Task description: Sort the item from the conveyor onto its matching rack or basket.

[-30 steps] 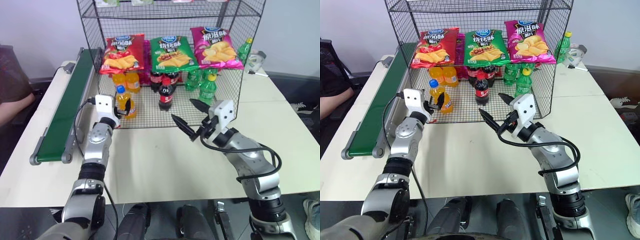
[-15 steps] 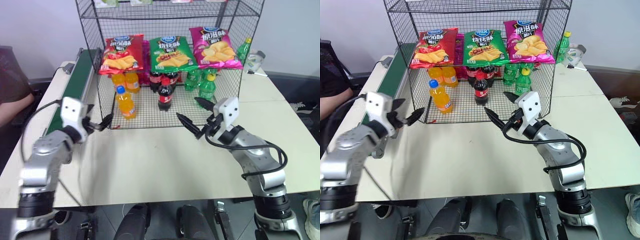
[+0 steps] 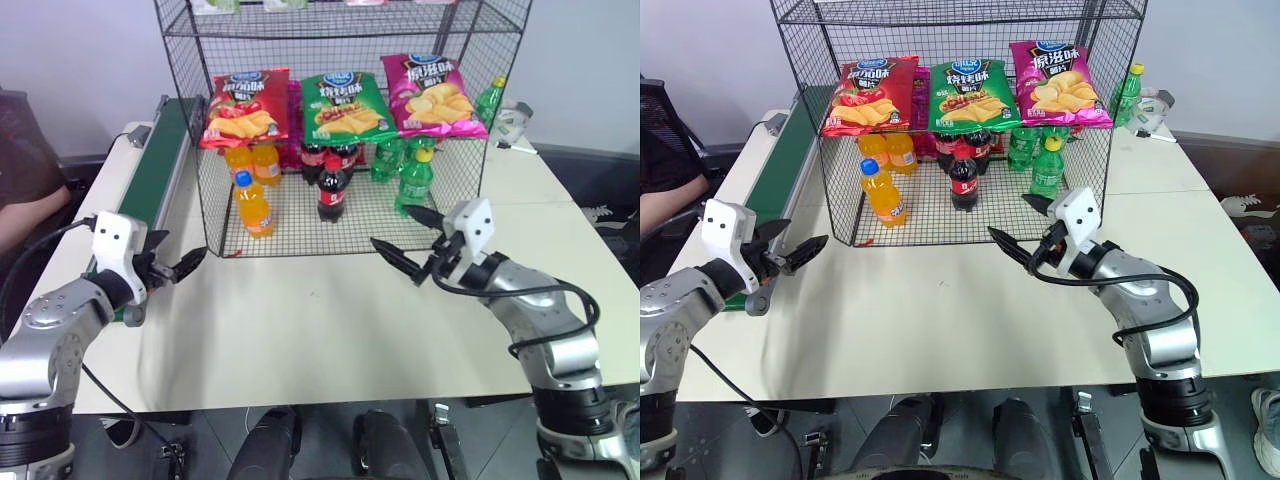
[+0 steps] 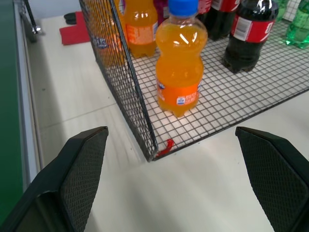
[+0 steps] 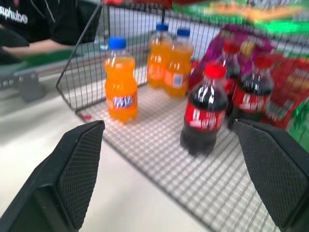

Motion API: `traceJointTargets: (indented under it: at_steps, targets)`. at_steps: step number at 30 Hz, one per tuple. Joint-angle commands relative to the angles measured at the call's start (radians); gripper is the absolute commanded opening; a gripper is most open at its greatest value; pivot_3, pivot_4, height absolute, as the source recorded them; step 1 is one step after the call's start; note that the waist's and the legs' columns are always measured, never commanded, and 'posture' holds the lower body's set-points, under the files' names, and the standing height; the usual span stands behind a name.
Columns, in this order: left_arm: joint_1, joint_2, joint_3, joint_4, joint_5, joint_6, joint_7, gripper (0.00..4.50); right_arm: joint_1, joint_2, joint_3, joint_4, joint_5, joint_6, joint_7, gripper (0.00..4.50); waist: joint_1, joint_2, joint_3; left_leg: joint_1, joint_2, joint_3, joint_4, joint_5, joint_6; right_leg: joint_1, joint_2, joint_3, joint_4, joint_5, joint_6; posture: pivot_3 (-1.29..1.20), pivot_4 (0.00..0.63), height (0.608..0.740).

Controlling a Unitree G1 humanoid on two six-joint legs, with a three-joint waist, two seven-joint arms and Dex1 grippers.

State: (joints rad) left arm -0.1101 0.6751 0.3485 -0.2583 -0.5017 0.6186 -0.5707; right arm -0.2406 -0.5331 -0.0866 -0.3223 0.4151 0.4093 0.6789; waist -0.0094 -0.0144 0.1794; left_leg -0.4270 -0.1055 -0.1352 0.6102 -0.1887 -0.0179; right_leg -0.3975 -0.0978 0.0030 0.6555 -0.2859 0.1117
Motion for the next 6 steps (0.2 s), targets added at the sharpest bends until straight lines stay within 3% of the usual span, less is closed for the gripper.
traceJointTargets:
  at_steps: [1,6]
  targets:
    - [0.01,0.007,0.023,-0.038,-0.003,-0.016,-0.003,4.42,0.016,-0.039,-0.052,-0.022,0.032,0.004,0.029,4.5,0.0,0.0,0.0,0.0,0.0,0.0,0.0,0.0,0.0,0.0,0.0,0.0,0.0,0.0,0.0,0.0,0.15,0.74]
    - [0.014,0.008,0.022,-0.034,0.0,-0.019,0.0,4.42,0.036,-0.071,-0.076,-0.02,0.039,0.006,0.052,4.5,0.0,0.0,0.0,0.0,0.0,0.0,0.0,0.0,0.0,0.0,0.0,0.0,0.0,0.0,0.0,0.0,0.15,0.74]
